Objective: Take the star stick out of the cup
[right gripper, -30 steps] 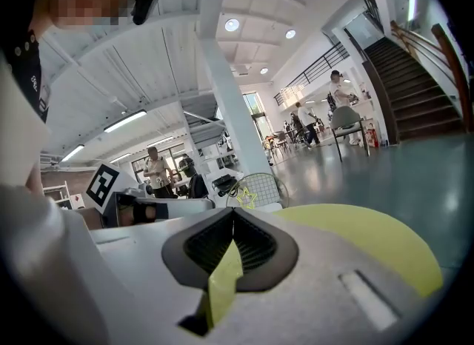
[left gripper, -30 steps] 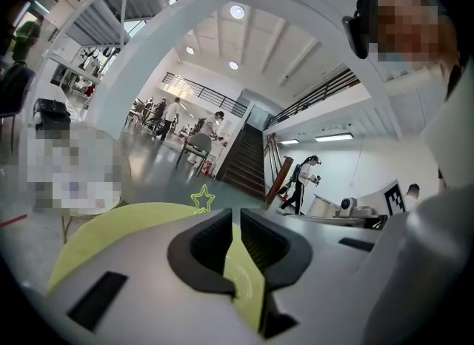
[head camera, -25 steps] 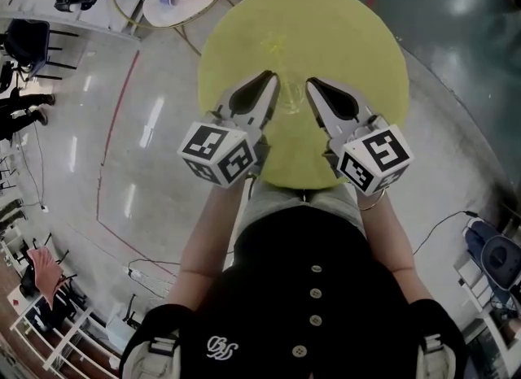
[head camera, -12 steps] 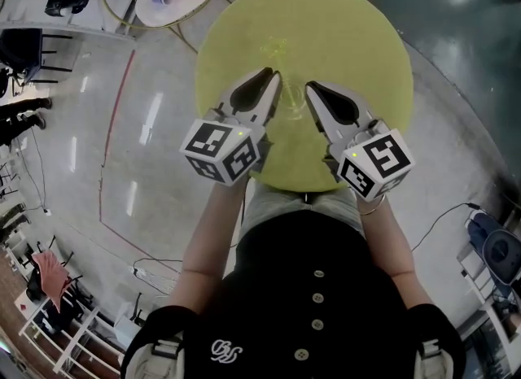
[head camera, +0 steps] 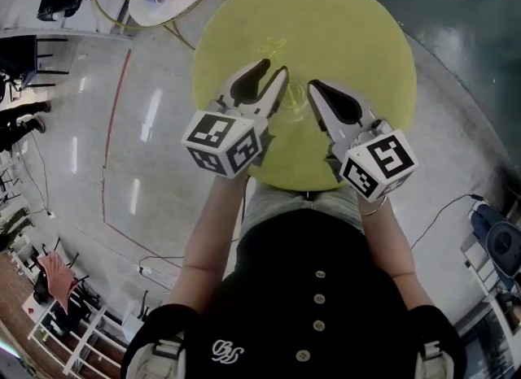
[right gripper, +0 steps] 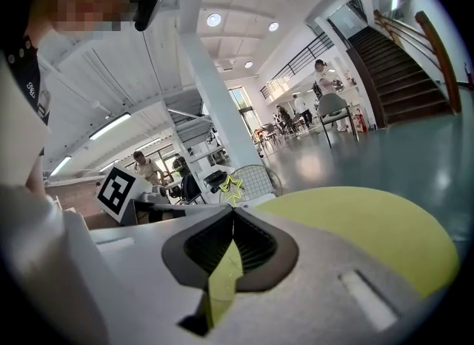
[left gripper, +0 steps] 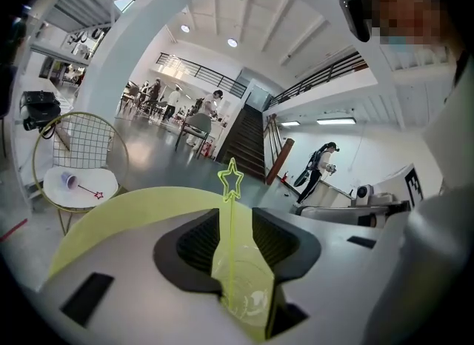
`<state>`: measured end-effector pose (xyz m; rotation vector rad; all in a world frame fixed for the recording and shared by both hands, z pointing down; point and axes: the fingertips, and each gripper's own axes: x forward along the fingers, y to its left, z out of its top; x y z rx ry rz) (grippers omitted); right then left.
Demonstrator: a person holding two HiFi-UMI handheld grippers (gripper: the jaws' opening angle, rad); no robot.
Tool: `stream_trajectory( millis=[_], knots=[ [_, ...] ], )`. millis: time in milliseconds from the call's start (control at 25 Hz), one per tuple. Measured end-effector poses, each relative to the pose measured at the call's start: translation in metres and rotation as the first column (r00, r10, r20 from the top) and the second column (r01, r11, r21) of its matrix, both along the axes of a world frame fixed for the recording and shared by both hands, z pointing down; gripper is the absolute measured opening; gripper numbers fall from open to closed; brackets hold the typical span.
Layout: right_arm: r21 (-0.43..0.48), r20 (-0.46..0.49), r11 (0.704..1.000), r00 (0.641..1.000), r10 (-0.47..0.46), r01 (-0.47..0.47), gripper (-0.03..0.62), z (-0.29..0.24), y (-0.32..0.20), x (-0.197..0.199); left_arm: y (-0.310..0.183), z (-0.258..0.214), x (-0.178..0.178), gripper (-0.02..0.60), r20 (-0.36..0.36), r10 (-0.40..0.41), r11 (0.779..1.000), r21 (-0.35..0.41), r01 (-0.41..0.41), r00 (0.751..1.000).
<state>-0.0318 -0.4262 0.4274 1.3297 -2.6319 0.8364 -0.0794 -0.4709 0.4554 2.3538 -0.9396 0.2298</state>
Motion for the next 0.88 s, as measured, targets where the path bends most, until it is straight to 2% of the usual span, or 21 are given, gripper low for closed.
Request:
stream_trajectory(
  millis=[600, 880],
  knots=[
    [-0.02, -0.011, 1.0, 1.0, -0.004, 0.003, 0.003, 0.013, -0.006, 0.003, -0.015, 0.017, 0.011, 0.123, 0.057, 0.131, 0.991, -0.008, -0.131, 0.99],
    [-0.031, -0.012, 0.999, 1.0, 0.023, -0.023, 0.003, 0.016, -0.004, 0.011, -0.018, 0.018, 0.01, 0.074, 0.063, 0.114, 0.993, 0.0, -0.114, 0.992]
  ],
)
